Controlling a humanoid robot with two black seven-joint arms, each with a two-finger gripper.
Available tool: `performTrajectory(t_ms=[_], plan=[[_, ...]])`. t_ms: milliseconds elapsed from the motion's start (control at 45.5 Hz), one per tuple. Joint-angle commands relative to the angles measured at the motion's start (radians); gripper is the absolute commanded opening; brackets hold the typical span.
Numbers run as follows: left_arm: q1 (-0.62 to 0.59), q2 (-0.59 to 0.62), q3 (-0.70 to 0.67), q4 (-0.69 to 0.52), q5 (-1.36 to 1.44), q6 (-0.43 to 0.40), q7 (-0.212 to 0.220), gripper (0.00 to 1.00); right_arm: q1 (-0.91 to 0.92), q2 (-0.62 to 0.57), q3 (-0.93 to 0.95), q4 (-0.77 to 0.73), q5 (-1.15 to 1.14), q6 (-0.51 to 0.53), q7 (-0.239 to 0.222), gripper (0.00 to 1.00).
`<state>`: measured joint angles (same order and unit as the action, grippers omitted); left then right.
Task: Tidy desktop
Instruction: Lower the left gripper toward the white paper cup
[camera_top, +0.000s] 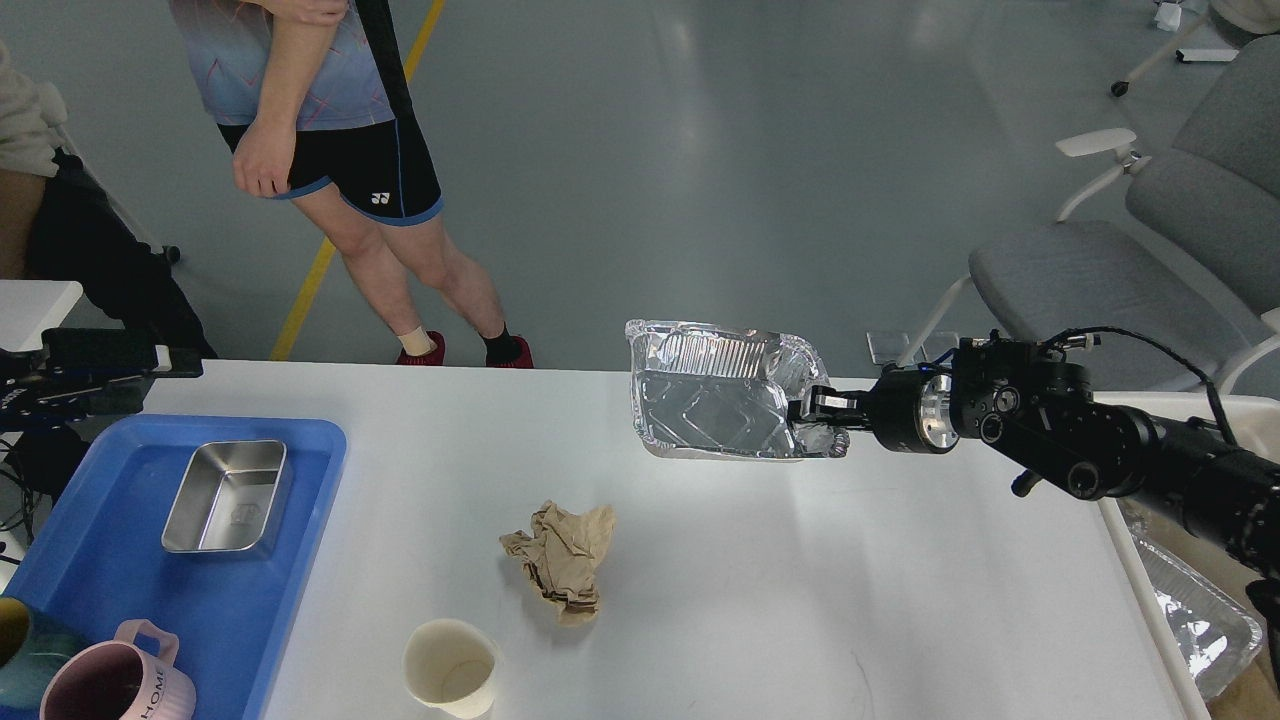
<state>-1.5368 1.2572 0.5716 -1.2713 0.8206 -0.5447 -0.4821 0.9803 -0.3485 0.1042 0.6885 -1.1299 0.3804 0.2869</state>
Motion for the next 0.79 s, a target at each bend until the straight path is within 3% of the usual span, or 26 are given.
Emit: performTrajectory(t_ms=[0,396,659,769], plan=[[-0.002,-0.019,-0.001,0.001,0.000,-0.012,-0.020,0.97,0.005,0.000,0.000,-0.001,0.001,0.000,0.000,0.00],[0.020,-0.180,0.011,0.009,0.005,-0.004,-0.012,0.96,0.006,0.011,0.000,-0.009,0.001,0.000,0.000,0.00],[0.173,-0.213,0.025,0.007,0.230,-0.006,-0.012,0.96,0.011,0.026,0.000,-0.021,-0.001,0.000,0.000,0.00],[0.176,-0.243,0.011,0.010,0.250,0.003,-0.006,0.96,0.011,0.029,0.000,-0.024,0.001,0.000,0.000,0.00]])
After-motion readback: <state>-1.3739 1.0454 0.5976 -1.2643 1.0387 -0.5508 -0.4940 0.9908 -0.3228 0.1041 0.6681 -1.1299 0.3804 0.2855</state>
